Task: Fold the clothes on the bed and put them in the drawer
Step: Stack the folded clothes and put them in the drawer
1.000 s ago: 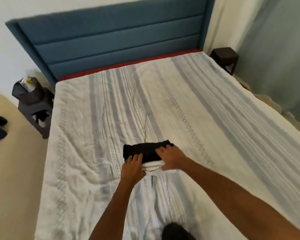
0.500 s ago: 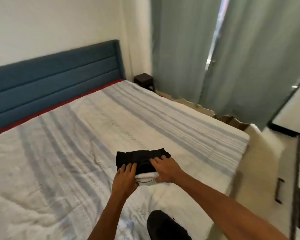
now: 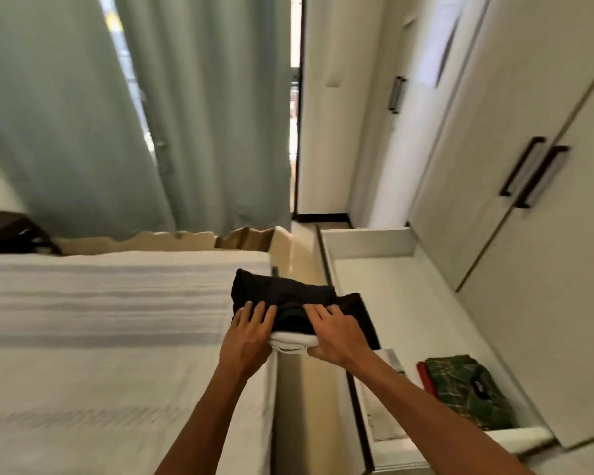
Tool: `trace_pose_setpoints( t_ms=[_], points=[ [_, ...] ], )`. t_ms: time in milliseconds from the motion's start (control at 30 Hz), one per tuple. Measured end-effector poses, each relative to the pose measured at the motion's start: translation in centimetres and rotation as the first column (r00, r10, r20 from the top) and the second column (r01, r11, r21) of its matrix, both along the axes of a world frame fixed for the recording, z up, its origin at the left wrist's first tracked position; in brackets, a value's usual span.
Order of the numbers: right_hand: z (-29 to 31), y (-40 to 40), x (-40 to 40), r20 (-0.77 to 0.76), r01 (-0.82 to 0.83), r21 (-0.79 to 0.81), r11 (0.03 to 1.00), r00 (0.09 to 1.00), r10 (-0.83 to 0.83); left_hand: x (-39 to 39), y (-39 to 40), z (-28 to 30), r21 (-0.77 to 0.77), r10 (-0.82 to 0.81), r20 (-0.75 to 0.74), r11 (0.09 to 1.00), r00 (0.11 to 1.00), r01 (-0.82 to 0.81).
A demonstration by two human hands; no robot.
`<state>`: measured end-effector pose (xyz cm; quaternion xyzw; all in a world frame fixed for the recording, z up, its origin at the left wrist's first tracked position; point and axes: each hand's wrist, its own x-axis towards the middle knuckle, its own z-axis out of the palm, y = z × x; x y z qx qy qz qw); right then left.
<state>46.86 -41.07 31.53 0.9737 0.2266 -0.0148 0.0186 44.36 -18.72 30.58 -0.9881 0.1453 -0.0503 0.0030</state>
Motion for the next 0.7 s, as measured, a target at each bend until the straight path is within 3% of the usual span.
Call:
trace_pose_setpoints(
  t_ms=[200, 400, 700],
  points=[
    [-0.5, -13.9, 2.4, 0.04, 0.247, 0.028, 0.969, 0.968, -0.248, 8.4, -13.5, 0.3, 0.044, -0.272, -0.04, 0.961, 0.961, 0.274],
    [-1.1, -25.2, 5.4, -0.096, 0.448, -0.003, 0.894, 0.89, -0.446, 15.8, -26.1, -0.4, 0.045, -0.439, -0.145, 0.892, 0.887, 0.449],
    [-10.1, -30.2, 8.3, -0.223, 0.686, 0.026, 0.727, 0.713, -0.665, 25.7, -34.7, -7.4, 0.087, -0.689, -0.33, 0.658, 0.645, 0.748]
  ],
)
